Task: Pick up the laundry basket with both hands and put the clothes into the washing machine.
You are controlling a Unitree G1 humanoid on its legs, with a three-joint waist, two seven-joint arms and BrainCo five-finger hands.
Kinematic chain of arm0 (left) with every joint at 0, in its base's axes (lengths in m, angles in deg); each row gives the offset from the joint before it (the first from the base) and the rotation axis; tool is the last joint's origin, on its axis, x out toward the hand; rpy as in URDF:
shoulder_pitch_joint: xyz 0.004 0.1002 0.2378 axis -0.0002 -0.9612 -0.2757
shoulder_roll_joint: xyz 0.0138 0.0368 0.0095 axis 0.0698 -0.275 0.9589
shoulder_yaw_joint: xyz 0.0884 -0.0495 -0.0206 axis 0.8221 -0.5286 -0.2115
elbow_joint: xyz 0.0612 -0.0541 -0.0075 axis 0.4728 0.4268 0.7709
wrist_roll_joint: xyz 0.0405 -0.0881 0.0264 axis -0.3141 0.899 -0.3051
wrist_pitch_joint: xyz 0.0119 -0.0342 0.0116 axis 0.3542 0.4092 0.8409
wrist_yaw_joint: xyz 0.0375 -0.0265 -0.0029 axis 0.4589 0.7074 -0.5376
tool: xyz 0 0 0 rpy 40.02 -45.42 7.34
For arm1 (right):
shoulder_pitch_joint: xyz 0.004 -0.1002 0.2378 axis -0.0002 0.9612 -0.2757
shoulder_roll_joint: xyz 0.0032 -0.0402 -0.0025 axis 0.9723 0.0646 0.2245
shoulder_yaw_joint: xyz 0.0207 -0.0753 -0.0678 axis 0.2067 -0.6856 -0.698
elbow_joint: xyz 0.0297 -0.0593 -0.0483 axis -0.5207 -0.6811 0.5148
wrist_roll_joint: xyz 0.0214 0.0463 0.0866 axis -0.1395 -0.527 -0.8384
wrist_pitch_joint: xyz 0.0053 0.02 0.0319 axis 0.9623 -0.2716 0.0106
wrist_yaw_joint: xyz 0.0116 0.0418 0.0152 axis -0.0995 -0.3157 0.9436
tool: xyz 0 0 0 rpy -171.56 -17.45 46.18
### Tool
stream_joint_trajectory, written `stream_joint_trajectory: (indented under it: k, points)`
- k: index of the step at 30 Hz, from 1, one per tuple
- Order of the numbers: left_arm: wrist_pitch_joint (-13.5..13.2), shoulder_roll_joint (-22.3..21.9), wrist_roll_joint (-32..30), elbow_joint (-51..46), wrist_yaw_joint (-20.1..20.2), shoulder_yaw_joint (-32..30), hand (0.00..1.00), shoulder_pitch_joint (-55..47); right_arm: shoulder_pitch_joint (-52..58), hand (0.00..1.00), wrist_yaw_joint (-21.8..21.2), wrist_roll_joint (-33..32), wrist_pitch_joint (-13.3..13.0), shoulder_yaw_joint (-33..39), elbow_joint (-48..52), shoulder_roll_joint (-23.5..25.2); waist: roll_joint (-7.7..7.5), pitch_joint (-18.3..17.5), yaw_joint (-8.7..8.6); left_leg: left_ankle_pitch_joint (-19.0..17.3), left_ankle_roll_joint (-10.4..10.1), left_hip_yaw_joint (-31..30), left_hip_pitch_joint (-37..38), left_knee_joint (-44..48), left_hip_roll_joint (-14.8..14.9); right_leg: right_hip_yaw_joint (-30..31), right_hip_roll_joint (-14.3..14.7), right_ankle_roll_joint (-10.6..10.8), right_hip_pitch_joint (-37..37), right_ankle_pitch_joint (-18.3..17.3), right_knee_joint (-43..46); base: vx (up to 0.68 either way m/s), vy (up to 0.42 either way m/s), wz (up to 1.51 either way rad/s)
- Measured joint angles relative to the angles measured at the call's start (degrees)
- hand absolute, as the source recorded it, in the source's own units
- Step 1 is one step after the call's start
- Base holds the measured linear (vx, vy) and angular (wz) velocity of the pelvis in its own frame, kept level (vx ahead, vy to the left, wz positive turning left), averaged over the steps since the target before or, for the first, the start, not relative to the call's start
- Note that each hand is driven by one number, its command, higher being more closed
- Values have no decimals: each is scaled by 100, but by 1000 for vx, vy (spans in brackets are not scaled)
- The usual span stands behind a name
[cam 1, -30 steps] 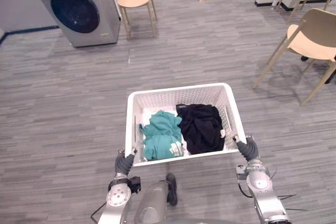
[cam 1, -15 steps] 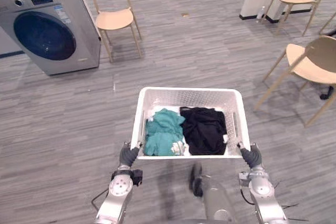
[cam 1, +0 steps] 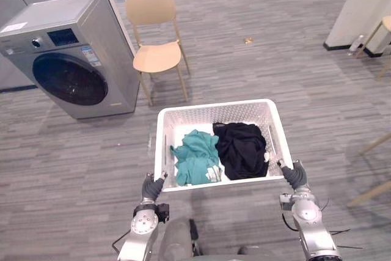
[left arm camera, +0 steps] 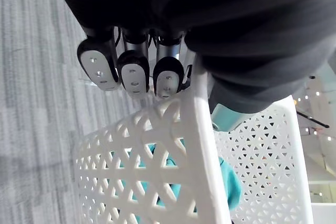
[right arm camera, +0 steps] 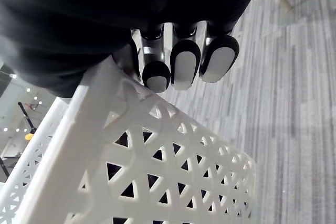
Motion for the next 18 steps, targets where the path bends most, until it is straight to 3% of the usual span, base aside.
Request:
stream_joint_trajectory:
  k: [1, 3, 4, 5, 7, 8, 10, 12, 13, 14, 15, 16, 17, 18]
  points:
    - [15, -5, -5, -54, 1, -12, 100, 20, -58, 100, -24, 8, 3, 2, 7, -34, 0, 6, 33, -453, 269, -47, -155, 493, 4, 65, -4, 104, 52, 308, 6, 890, 416, 13]
    - [21, -5, -2, -54, 1, -31, 100, -81, -67, 100, -31, 13, -1, -26, 9, -13, -32, 9, 63, -1040, 321, -47, -56, 943, -7, 182, -91, 375, 107, 445, 456, 630, 302, 2]
    - [27, 7, 2, -48, 1, -24, 100, -160, -50, 100, -34, 21, -2, -40, 7, 35, -46, 3, 55, -1412, 232, -39, 198, 1008, -82, 368, -232, 690, -244, 428, 1610, 634, 318, -3]
    - [32, 58, 2, -49, 1, -20, 100, -151, -35, 100, -34, 44, -2, -38, -17, 53, -91, 18, 16, -1676, 119, -30, 508, 967, -206, 693, -369, 1103, -891, 676, 3303, 719, 339, 2]
    - [51, 192, -2, -48, 2, -4, 100, -125, 12, 100, -34, 90, -2, -40, -185, 172, -187, 31, -25, -1872, 99, -31, 1169, 684, -469, 763, -573, 1005, -1772, 678, 5500, 725, 249, 16]
    - [63, 240, -4, -41, 1, -4, 100, -149, 30, 100, -43, 91, -2, -50, -358, 242, -178, 43, -129, -1892, 119, -82, 1897, 169, -625, 402, -713, 477, -2254, 387, 6240, 625, 158, 25]
    - [62, 277, -5, -43, 0, -5, 100, -137, 51, 100, -45, 90, -3, -67, -388, 279, -115, 23, -222, -1891, 122, -192, 2329, -198, -645, 131, -610, 177, -2615, 172, 6191, 524, 95, 33]
    - [60, 422, -3, -39, -1, -4, 100, -48, 58, 100, -43, 89, -36, -100, -372, 308, -125, 29, -349, -1904, 81, -429, 2887, -602, -659, -120, -266, -16, -3283, -98, 5369, 627, 48, 49]
    - [60, 423, -2, -28, 0, -2, 100, 18, 61, 100, -44, 88, -60, -97, -363, 287, -110, 38, -442, -2008, -112, -602, 3077, -664, -578, -44, 49, -94, -3582, -117, 4483, 583, -36, 61]
    - [60, 422, -2, -12, 0, 12, 100, 72, 75, 100, -34, 79, -62, -91, -359, 288, -120, 44, -506, -2082, -250, -752, 3245, -667, -527, 195, 390, -44, -3785, 118, 3240, 588, -58, 69]
    - [60, 428, -4, -3, 0, 36, 100, 82, 101, 100, -29, 79, -60, -82, -342, 288, -146, 34, -549, -2123, -327, -817, 3334, -676, -525, 338, 510, 6, -3767, 408, 2464, 608, -97, 71]
    - [59, 463, -6, -2, 1, 82, 100, 73, 195, 100, -24, 80, -55, -77, -253, 291, -268, 10, -586, -2169, -408, -884, 3519, -744, -629, 471, 542, 23, -3705, 965, 1346, 648, -133, 72]
    - [60, 535, -7, 29, 1, 170, 100, 38, 336, 100, -23, 83, -58, -84, -138, 271, -421, 3, -600, -2268, -555, -1137, 3880, -818, -766, 634, 483, -395, -3644, 2097, 1068, 784, -162, 59]
    - [62, 345, -6, 192, 8, 209, 100, 43, 337, 100, -27, 80, -20, -74, -171, 96, -45, -66, -588, -2267, -572, -1244, 4027, -783, -500, 462, 643, -507, -3665, 2020, 1437, 642, -138, 40]
